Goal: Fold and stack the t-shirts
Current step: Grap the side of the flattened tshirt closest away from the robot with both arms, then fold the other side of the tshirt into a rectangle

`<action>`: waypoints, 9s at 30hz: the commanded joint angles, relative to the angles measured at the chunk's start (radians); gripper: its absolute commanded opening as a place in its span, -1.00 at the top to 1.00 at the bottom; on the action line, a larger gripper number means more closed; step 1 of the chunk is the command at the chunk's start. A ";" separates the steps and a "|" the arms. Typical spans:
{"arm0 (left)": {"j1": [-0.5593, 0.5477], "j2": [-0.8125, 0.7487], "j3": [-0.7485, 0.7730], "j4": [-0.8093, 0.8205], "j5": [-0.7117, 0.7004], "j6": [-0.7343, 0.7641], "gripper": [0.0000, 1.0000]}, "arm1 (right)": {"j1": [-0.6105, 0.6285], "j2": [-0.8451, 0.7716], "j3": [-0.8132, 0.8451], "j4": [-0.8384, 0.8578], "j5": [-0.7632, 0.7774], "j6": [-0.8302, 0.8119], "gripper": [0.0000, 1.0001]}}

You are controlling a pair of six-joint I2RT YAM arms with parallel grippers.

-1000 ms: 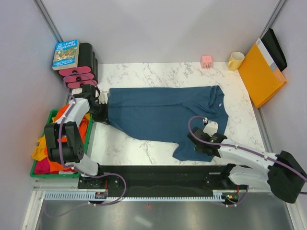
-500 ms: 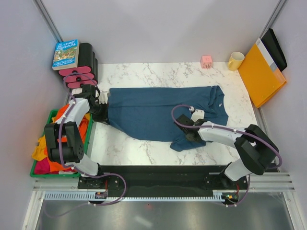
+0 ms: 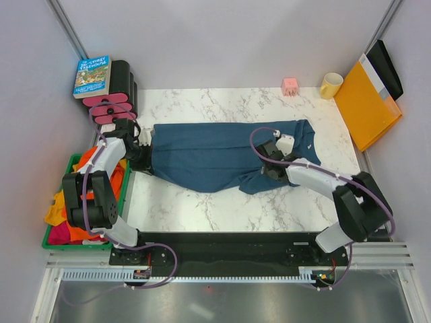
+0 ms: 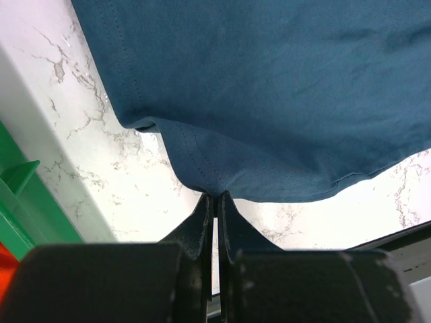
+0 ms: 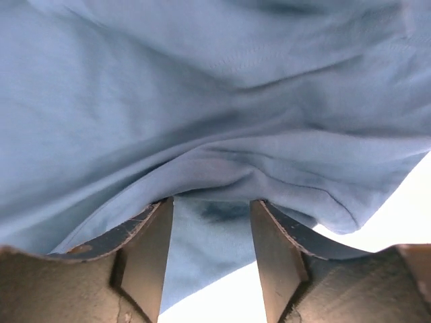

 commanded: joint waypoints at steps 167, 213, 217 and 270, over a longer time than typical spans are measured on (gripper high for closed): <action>-0.017 0.020 -0.037 0.078 0.057 -0.002 0.96 | -0.136 0.274 0.223 0.319 -0.079 0.020 0.77; -0.017 -0.567 -0.093 -0.247 -0.039 0.245 0.96 | 0.020 -0.868 0.056 -0.659 0.119 0.147 1.00; -0.017 -0.567 -0.168 -0.206 -0.093 0.271 0.96 | 0.020 -0.907 0.057 -0.708 0.073 0.182 1.00; -0.016 0.122 0.014 0.237 -0.214 0.077 0.96 | -0.210 0.254 0.660 -0.034 0.136 -0.284 1.00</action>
